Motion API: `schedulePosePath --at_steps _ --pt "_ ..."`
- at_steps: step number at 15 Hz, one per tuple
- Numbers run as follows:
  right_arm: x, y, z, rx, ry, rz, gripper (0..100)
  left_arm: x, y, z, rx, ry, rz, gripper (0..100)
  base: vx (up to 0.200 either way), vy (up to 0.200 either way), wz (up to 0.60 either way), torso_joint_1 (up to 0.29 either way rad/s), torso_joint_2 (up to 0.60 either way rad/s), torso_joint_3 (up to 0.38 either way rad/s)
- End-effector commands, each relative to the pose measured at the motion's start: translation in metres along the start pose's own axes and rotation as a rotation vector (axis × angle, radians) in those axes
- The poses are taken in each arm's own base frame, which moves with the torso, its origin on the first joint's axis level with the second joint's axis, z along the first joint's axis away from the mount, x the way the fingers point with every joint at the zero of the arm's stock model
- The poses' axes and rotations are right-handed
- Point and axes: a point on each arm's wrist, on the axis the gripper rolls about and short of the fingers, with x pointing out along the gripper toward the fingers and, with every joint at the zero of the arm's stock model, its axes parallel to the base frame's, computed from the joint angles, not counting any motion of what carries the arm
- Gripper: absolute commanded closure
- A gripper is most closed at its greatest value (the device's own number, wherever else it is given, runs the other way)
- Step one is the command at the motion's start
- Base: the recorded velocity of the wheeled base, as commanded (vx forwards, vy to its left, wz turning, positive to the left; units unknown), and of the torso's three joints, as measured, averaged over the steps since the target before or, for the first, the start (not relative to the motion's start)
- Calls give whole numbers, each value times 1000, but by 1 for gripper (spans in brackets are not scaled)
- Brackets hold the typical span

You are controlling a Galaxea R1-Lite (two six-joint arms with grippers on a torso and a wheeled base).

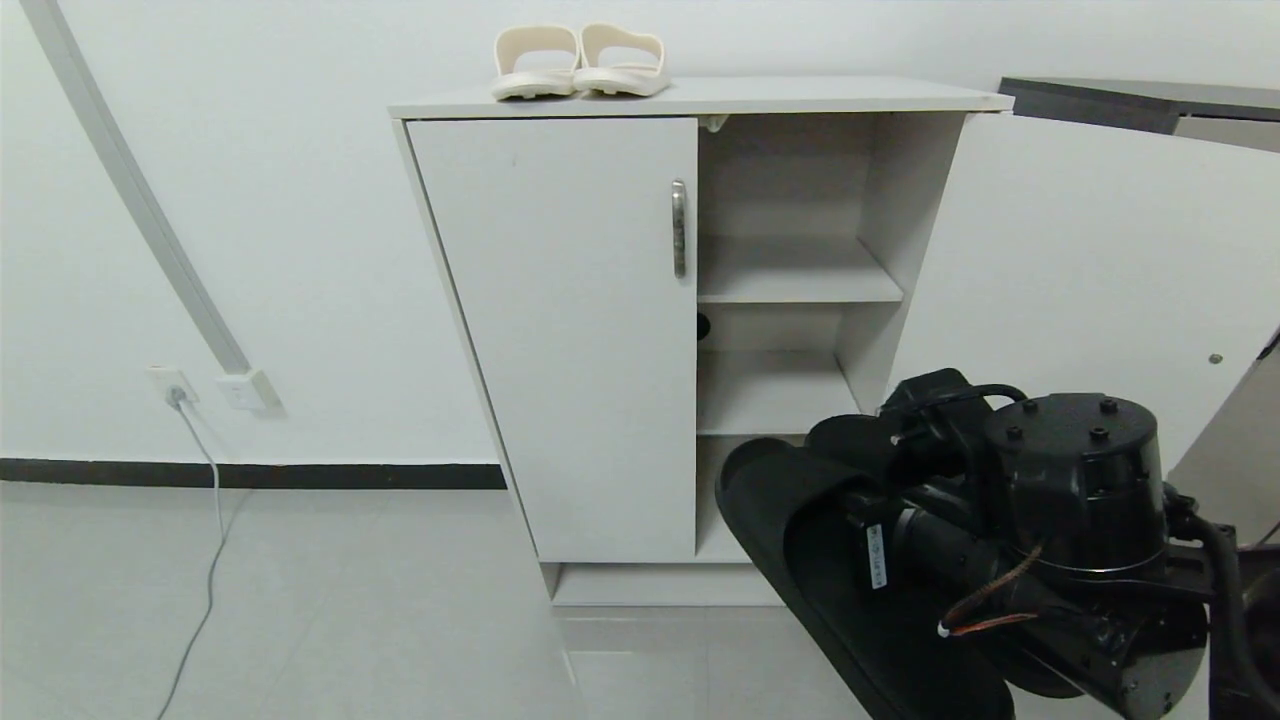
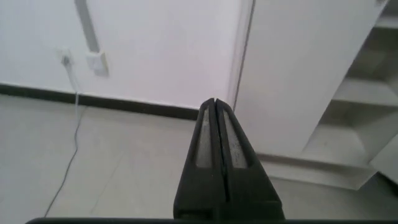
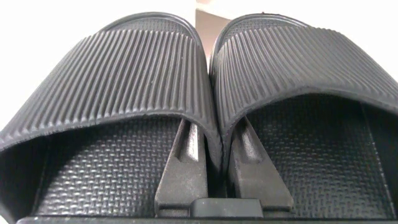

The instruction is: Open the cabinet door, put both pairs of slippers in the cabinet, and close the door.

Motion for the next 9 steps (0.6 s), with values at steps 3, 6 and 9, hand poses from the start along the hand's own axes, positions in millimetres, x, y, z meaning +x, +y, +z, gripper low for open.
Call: schedulePosePath --at_steps 3,6,9 --pt "-1 2 -1 -7 3 7 100 -6 2 -28 -26 -64 38 100 0 0 0 0 0 0" --pt "-1 4 -2 -11 6 14 100 -6 2 -29 -16 -66 1 100 0 0 0 0 0 0" --pt "-3 8 -6 -22 16 30 100 -5 -2 -32 20 -35 -160 100 0 0 0 0 0 0"
